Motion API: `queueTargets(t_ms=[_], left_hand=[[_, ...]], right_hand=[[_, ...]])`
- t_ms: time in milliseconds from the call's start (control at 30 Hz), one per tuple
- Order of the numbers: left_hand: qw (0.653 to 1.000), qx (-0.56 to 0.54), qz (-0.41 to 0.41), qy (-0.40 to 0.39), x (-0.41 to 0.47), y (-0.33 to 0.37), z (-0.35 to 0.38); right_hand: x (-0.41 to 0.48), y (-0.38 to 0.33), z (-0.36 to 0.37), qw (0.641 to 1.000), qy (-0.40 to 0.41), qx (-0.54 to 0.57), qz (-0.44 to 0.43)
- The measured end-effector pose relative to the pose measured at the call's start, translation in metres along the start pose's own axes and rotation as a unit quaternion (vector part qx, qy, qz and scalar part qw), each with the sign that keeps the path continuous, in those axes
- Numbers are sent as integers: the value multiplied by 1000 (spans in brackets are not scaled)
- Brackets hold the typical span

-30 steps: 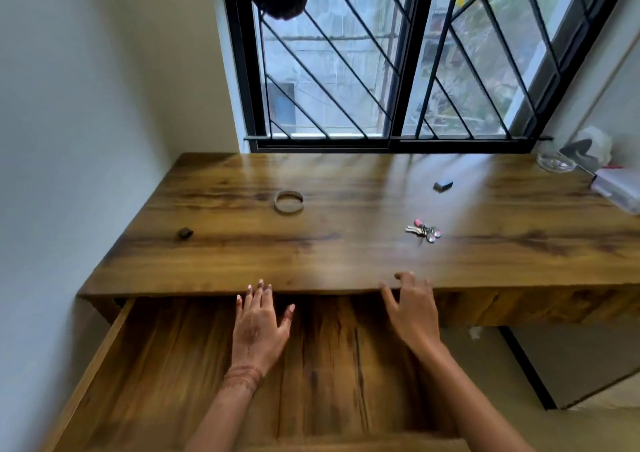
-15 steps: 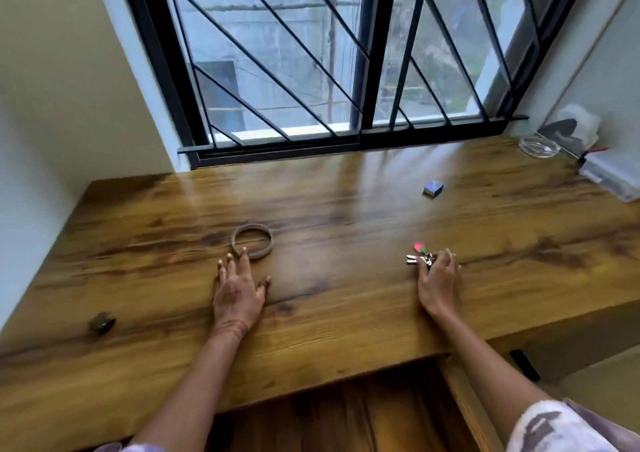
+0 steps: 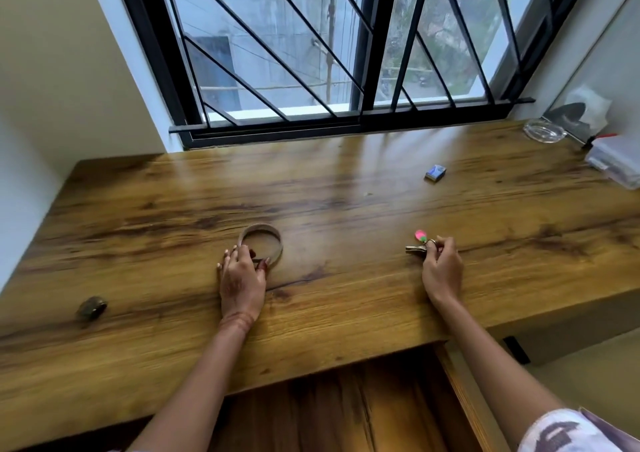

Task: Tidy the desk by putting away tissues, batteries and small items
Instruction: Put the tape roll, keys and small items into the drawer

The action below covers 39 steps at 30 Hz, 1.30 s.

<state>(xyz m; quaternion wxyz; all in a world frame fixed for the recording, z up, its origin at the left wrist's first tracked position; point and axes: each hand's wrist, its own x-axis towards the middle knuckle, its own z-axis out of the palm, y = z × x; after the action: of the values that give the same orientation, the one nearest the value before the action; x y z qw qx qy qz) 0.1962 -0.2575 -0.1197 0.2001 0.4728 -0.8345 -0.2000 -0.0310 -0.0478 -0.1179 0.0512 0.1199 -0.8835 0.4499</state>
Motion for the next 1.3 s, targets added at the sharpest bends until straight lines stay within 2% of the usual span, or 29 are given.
queueTargets(t_ms=[167,333,500,567,633,733,833,933,1067,1300], left_hand=[[998,-62,13,23,-52,6,-12],[994,-100,15,28,-118,19,-29],[990,-116,67,54,-202,29,-33],[988,-101,100,61,-235,27,-25],[990,-86,110,34,-261,21,-17],[996,-53,50,-59,-291,19,-14],[991,-6,3,-136,-306,15,-5],[983,25,-26,-178,-306,14,0],[978,66,-35,-196,-299,8,7],[982,72,-18,-174,-286,7,12]], right_hand=[[-36,-20,-21,991,-21,132,32],[-90,-39,-59,946,-61,308,84],[-152,-31,-96,909,-137,374,122],[-176,-15,-105,913,-187,341,127],[-196,6,-109,919,-249,276,132],[-220,36,-109,917,-320,176,161],[-233,56,-104,916,-356,83,164],[-238,64,-96,915,-369,32,160],[-235,65,-81,918,-371,-17,142],[-225,52,-69,920,-353,-162,47]])
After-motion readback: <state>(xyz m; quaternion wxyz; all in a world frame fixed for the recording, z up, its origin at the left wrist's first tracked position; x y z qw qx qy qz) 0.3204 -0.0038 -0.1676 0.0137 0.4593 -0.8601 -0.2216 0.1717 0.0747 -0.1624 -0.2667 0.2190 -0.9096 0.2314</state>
